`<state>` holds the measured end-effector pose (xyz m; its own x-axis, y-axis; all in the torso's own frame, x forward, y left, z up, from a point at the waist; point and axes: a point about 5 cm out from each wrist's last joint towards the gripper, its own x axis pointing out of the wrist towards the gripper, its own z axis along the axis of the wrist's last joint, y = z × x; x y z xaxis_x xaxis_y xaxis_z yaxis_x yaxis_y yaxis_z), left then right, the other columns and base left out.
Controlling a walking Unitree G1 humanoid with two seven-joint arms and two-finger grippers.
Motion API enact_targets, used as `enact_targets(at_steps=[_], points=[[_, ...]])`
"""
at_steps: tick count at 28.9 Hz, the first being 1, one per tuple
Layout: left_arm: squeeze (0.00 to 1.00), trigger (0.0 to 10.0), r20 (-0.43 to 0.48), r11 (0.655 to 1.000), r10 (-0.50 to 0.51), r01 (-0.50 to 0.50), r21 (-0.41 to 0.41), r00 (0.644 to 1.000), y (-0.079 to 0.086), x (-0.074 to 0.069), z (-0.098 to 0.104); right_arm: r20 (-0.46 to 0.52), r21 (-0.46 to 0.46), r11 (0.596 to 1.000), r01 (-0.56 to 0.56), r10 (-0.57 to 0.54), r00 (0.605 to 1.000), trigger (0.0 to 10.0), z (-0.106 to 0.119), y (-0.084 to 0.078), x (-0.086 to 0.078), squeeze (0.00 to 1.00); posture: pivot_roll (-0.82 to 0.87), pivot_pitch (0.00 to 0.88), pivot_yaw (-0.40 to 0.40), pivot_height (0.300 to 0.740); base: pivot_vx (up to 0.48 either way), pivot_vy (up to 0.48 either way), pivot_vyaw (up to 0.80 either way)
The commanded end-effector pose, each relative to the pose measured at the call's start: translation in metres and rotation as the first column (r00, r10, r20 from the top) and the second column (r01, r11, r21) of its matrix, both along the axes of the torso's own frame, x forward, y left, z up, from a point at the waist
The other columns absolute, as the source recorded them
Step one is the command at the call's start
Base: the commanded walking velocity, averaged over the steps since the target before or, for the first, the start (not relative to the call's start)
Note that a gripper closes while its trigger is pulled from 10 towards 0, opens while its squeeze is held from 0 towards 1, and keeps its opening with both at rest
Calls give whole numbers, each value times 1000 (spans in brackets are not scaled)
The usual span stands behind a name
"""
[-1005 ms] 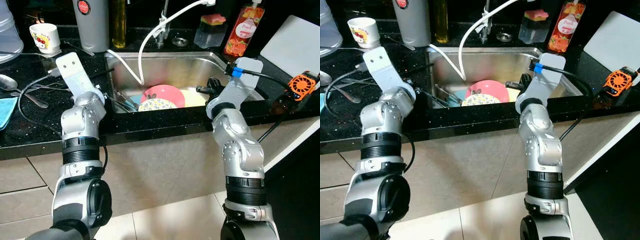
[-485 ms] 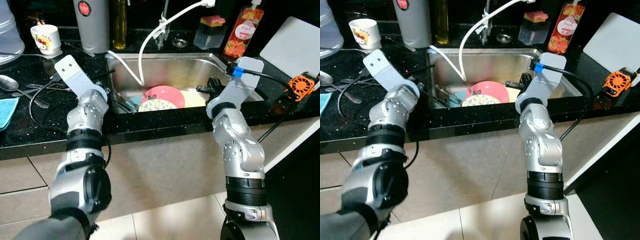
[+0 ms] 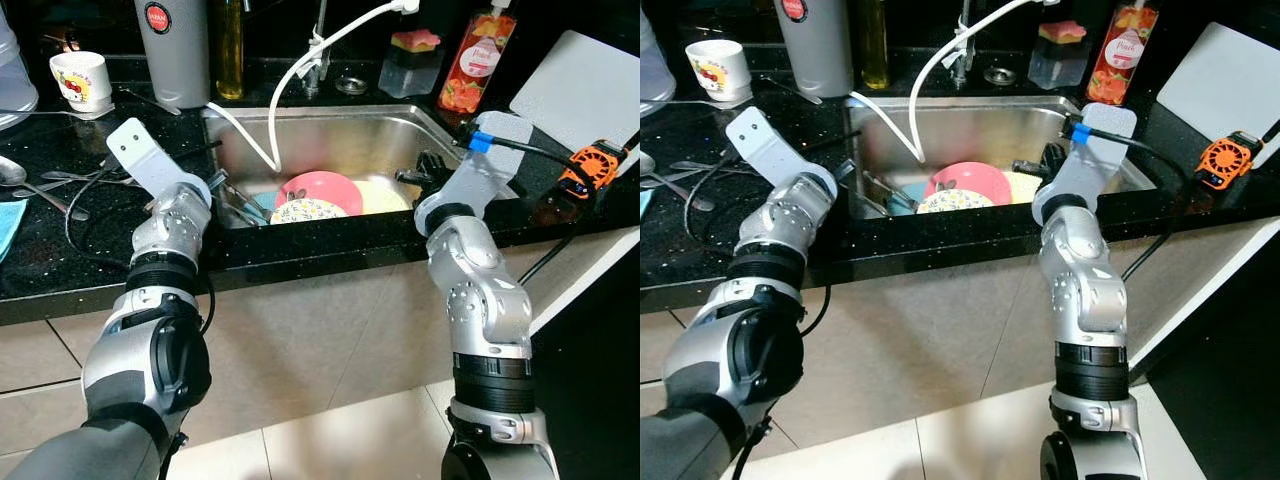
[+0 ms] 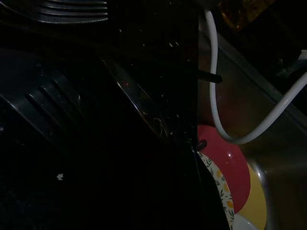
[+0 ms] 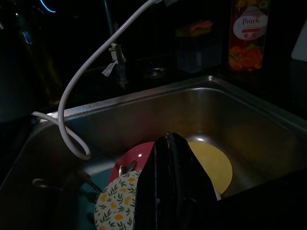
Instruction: Kitchen organization
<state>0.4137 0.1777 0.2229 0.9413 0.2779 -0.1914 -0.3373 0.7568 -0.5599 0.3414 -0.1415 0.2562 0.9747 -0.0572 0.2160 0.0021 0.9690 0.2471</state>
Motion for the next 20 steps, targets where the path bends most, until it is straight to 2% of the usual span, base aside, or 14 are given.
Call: enact_targets(at_steps=[1,3,4,5,10,12,13,15,16,17,18,19,20], points=[[0,0,-15,1000,-12,12,19,1000,-2,-1,-11,-13,7,1000,15,-15,1000,10000,-3,-5,-1,0,181,60,-72,740,0,0,0],[0,0,99,996,-45,37,79,994,-10,1,8,-14,8,1000,15,-15,1000,10000,-3,-5,-1,0,179,60,-74,740,0,0,0],[0,1647,138,993,-58,42,113,989,-13,1,16,-15,9,1000,16,-16,1000,10000,-3,-5,-1,0,178,60,-75,740,0,0,0],[0,10000,181,985,-78,48,166,980,-18,2,26,-15,9,1000,16,-16,1000,10000,-3,-5,-1,0,177,60,-76,740,0,0,0],[0,10000,238,970,-108,50,237,965,-25,2,40,-16,8,1000,17,-17,1000,10000,-3,-6,-1,0,177,61,-77,740,0,0,0],[0,10000,297,930,-174,57,362,939,-41,2,62,-16,7,1000,16,-16,1000,10000,-3,-6,-2,0,176,60,-79,740,0,0,0],[0,10000,297,930,-174,57,362,939,-41,2,62,-16,7,1000,16,-16,1000,10000,-3,-6,-2,0,176,60,-79,740,0,0,0],[0,10000,244,866,-249,102,490,937,-56,4,67,-17,7,1000,16,-16,1000,10000,-3,-6,-2,0,177,60,-79,740,0,0,0],[0,10000,191,823,-300,152,547,935,-64,6,64,-16,7,1000,16,-16,1000,10000,-3,-5,-2,0,177,60,-79,740,0,0,0],[0,10000,139,764,-357,203,612,924,-72,7,61,-16,7,1000,16,-16,1000,10000,-3,-5,-2,0,173,59,-80,740,0,0,0],[0,10000,139,764,-357,203,612,924,-72,7,61,-16,7,1000,16,-16,1000,10000,-3,-5,-2,0,173,59,-80,740,0,0,0],[0,10000,124,723,-414,243,647,902,-80,7,60,-16,7,1000,16,-16,1000,10000,-3,-5,-2,0,172,59,-78,740,0,0,0],[0,10000,78,648,-488,301,700,869,-90,6,57,-15,7,1000,17,-17,1000,10000,-2,-5,-2,0,172,57,-79,740,0,0,0]])
